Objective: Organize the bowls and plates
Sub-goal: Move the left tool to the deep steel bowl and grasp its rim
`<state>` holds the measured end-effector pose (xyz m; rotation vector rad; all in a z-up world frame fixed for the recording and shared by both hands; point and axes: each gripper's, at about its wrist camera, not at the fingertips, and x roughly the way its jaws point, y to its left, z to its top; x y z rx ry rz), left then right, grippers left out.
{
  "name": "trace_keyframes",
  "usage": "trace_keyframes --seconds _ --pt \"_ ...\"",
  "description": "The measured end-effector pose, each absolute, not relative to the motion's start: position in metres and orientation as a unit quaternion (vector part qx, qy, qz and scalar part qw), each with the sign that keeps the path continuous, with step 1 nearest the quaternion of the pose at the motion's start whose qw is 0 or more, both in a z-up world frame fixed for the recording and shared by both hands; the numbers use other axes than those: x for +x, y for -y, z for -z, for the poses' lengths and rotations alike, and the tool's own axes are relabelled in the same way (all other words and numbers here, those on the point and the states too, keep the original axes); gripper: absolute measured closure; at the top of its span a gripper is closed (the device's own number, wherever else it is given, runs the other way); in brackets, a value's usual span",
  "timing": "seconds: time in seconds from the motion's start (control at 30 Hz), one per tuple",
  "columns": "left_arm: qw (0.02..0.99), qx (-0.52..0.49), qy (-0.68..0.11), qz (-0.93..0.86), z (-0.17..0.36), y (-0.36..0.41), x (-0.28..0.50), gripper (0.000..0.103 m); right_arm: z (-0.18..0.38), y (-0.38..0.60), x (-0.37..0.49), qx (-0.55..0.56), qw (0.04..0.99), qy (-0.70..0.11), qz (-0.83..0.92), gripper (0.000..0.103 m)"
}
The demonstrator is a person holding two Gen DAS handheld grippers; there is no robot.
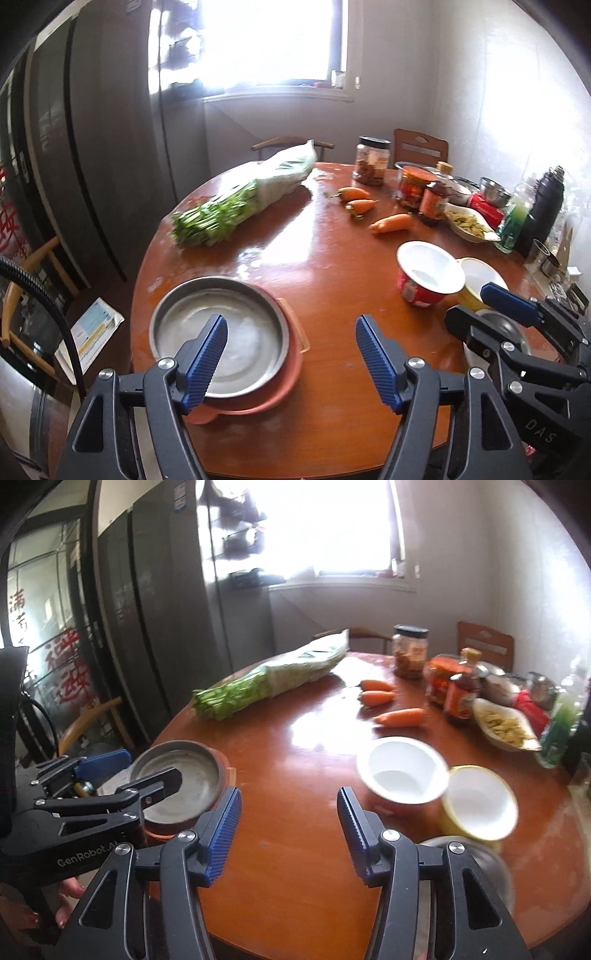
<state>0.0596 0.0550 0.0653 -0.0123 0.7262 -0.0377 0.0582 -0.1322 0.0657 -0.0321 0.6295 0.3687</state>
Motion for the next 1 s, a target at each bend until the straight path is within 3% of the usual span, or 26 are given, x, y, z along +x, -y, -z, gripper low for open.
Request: trace_keyframes --seconds 0.57,1.0 --pt "0.932 0.017 -0.356 0.065 -0.064 0.048 0.063 0.029 -0.069 0.242 0.043 -0.001 0.946 -0.298 -0.125 0.041" --pt "0.922 0.019 -0.378 0.083 -0.040 0.080 0.065 0.029 -0.042 0.289 0.039 0.008 0.940 -0.331 -0.081 0.041"
